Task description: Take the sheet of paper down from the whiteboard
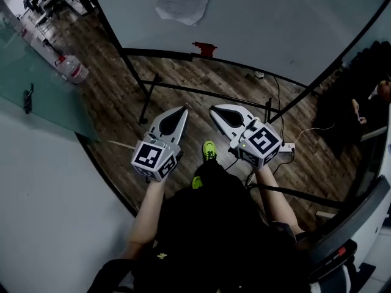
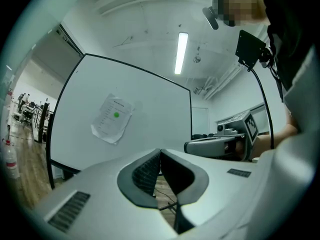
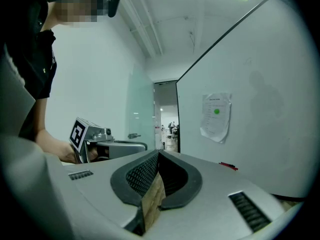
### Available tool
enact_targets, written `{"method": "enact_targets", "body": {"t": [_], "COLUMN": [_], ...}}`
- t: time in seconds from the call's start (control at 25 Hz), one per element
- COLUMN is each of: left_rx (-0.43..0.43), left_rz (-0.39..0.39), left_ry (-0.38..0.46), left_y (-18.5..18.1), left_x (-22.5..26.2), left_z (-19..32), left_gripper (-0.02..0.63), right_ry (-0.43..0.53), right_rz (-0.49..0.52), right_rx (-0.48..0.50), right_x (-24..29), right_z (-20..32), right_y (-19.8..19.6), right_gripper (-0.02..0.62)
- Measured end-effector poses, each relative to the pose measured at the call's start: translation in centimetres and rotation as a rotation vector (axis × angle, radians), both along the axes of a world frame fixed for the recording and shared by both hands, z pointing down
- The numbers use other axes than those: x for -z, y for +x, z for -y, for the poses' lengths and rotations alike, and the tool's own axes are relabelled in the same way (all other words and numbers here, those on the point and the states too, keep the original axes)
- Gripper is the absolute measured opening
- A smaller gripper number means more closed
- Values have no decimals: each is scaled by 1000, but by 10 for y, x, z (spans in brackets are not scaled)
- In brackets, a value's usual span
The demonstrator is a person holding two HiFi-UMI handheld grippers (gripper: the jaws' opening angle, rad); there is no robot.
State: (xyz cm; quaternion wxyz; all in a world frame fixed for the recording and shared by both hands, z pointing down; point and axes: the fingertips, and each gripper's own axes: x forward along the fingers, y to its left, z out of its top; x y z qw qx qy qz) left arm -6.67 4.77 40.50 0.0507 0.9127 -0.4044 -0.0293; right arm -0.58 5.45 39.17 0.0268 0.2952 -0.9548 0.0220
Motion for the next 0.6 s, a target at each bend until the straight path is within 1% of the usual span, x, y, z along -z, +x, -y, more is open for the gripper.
{"method": "enact_targets", "body": {"t": [0.16,0.28,0.6], "left_rx": [20,30,49], "left_rz": [77,66,64], "left_ry": [28,20,26], "left_y": [0,-5,-9], "left_x": [1,2,5], "left_z": [7,17,55], "left_gripper": [21,21,21], "right_ry": [10,16,26], "right_rz": [6,-2,-9], "right_rx": [9,18,29], "right_x": [0,1,3], "right_z": [14,25,66], "right_y": [-5,-8,-13], "right_gripper": [3,3,3]}}
